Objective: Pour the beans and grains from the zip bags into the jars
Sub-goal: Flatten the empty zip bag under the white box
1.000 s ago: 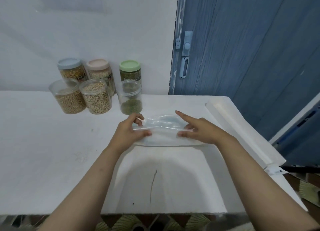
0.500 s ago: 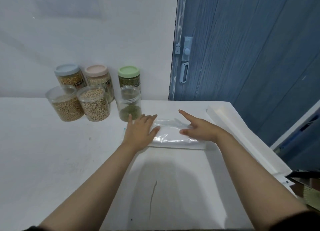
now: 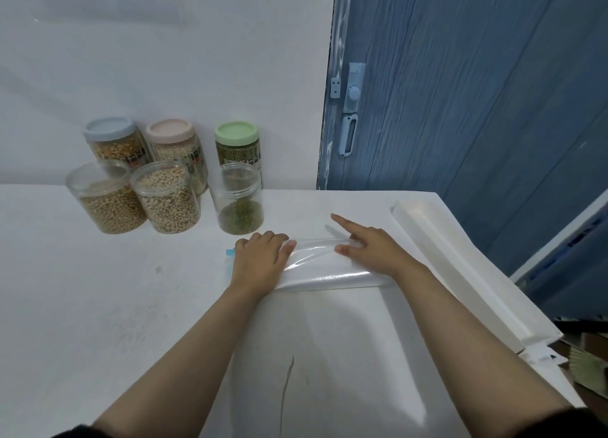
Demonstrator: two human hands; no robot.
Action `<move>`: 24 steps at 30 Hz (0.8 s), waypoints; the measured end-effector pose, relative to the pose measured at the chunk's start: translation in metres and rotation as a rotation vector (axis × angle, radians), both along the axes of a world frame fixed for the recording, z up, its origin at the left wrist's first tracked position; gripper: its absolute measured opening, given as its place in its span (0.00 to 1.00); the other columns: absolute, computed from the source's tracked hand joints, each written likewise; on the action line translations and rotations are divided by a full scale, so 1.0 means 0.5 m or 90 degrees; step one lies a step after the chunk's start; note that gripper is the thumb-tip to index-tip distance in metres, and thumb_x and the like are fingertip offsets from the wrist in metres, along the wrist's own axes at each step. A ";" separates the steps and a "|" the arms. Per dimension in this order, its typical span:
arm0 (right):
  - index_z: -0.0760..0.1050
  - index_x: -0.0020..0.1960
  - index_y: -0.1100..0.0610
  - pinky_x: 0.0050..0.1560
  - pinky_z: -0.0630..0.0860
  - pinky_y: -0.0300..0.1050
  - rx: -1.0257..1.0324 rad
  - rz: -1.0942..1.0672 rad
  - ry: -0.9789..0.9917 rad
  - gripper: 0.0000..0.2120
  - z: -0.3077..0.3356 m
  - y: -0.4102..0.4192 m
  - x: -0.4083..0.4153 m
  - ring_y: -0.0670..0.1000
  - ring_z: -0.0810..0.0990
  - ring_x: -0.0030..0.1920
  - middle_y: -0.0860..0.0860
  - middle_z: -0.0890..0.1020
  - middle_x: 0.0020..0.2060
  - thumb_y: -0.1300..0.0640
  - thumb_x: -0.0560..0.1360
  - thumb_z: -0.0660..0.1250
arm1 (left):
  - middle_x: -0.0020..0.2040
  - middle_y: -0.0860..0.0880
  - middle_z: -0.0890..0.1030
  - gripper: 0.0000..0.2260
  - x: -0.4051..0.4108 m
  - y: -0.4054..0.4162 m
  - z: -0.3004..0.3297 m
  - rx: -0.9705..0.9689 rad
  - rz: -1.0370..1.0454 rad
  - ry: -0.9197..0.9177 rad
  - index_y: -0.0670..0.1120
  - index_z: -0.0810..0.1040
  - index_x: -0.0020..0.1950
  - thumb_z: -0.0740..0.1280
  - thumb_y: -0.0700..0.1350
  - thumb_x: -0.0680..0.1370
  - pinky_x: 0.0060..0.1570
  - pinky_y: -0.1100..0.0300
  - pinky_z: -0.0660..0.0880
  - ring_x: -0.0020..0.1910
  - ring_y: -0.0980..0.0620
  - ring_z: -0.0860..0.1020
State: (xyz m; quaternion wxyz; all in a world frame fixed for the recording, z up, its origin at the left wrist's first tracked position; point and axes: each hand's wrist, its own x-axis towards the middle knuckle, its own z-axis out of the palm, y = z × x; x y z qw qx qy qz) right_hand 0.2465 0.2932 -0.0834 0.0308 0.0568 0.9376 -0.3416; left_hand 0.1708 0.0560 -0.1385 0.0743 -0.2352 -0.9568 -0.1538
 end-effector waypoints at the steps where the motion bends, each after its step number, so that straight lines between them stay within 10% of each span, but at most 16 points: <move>1: 0.54 0.76 0.31 0.66 0.66 0.44 0.038 0.004 -0.005 0.30 0.006 -0.002 0.002 0.53 0.74 0.60 0.50 0.78 0.57 0.44 0.80 0.64 | 0.55 0.55 0.78 0.34 0.001 0.000 -0.001 0.002 0.001 0.006 0.56 0.76 0.64 0.34 0.63 0.77 0.56 0.50 0.64 0.55 0.49 0.74; 6: 0.46 0.79 0.36 0.76 0.50 0.58 0.321 0.059 0.095 0.32 0.054 -0.041 0.001 0.53 0.67 0.70 0.45 0.73 0.69 0.46 0.80 0.57 | 0.53 0.54 0.79 0.31 0.002 0.006 -0.015 -0.024 0.021 0.042 0.56 0.77 0.60 0.37 0.60 0.79 0.53 0.50 0.64 0.53 0.48 0.75; 12: 0.43 0.81 0.40 0.63 0.70 0.52 0.184 0.116 0.058 0.28 0.006 -0.063 -0.007 0.54 0.76 0.61 0.46 0.78 0.64 0.49 0.85 0.52 | 0.47 0.51 0.79 0.26 0.004 0.008 -0.022 0.009 0.021 0.095 0.50 0.80 0.54 0.44 0.58 0.80 0.49 0.49 0.66 0.47 0.45 0.77; 24: 0.49 0.81 0.41 0.44 0.72 0.41 0.007 -0.011 0.119 0.29 -0.054 -0.064 -0.010 0.46 0.74 0.37 0.46 0.74 0.34 0.53 0.84 0.57 | 0.33 0.51 0.75 0.18 0.016 0.007 -0.033 0.032 0.032 0.191 0.48 0.75 0.38 0.51 0.50 0.80 0.41 0.51 0.68 0.33 0.45 0.73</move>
